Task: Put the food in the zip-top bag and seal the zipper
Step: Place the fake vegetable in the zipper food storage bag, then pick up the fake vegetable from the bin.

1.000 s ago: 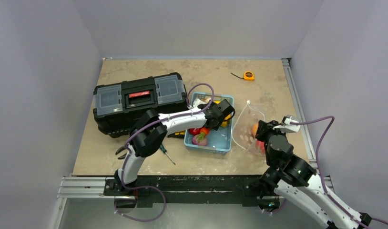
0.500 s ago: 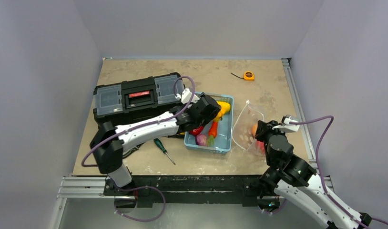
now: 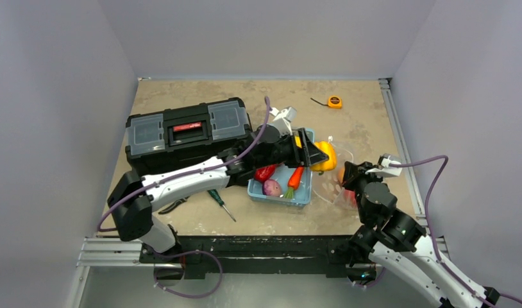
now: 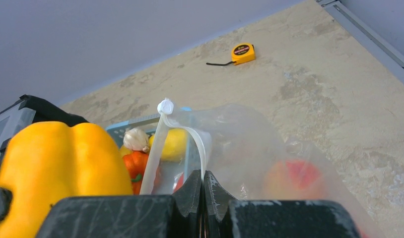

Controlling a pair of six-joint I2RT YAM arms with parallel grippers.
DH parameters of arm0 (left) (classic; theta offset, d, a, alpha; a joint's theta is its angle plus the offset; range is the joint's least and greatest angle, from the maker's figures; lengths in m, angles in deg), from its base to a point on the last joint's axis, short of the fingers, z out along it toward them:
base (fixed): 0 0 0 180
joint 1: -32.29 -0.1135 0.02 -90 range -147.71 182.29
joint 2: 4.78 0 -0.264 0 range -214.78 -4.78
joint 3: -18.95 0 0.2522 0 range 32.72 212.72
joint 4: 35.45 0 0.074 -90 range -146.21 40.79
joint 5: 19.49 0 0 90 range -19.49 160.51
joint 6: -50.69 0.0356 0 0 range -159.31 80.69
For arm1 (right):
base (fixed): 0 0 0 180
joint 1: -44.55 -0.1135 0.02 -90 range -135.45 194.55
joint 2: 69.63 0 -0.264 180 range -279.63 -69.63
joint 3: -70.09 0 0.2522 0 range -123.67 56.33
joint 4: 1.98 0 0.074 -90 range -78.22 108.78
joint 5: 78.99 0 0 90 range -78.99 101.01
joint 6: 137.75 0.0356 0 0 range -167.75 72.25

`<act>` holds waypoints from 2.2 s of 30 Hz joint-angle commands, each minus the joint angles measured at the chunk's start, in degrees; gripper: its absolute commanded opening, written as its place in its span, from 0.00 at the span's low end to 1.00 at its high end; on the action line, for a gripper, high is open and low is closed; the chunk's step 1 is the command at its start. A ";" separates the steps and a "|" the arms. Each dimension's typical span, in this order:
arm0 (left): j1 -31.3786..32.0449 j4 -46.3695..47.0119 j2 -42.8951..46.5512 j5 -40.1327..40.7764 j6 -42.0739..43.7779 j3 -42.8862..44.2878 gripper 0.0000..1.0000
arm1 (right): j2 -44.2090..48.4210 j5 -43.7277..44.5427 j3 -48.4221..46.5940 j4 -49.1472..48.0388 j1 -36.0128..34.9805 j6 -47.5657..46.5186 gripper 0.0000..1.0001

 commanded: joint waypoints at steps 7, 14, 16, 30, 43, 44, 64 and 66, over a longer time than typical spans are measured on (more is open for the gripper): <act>2.90 9.41 -7.80 -12.51 3.67 4.47 0.18 | 1.49 0.87 0.00 -1.93 -0.16 -0.12 0.00; 4.32 6.94 -7.21 -10.84 4.14 2.07 0.18 | 1.52 0.92 -0.13 -1.88 -0.16 0.07 0.00; 4.62 4.89 -6.98 -10.34 4.64 1.93 0.19 | 1.42 0.84 -0.10 -1.83 -0.17 0.03 0.00; 4.74 0.12 -7.74 -9.72 4.87 3.03 0.77 | 1.41 0.51 -0.06 -2.20 -0.17 -0.37 0.00; 3.41 -1.34 -2.39 -6.05 7.03 -0.38 0.79 | 1.24 0.25 0.05 -2.57 -0.16 -0.64 0.00; 3.15 -1.67 -1.34 -5.47 7.31 -0.70 0.79 | 1.10 0.21 0.06 -2.58 -0.16 -0.63 0.00; 2.78 -36.03 -0.35 17.26 9.40 2.16 0.78 | 0.59 -0.41 0.05 -2.96 -0.12 -1.16 0.00; 3.45 -35.51 -0.96 18.85 9.72 1.15 0.79 | 0.69 -0.44 0.08 -2.96 -0.17 -1.12 0.00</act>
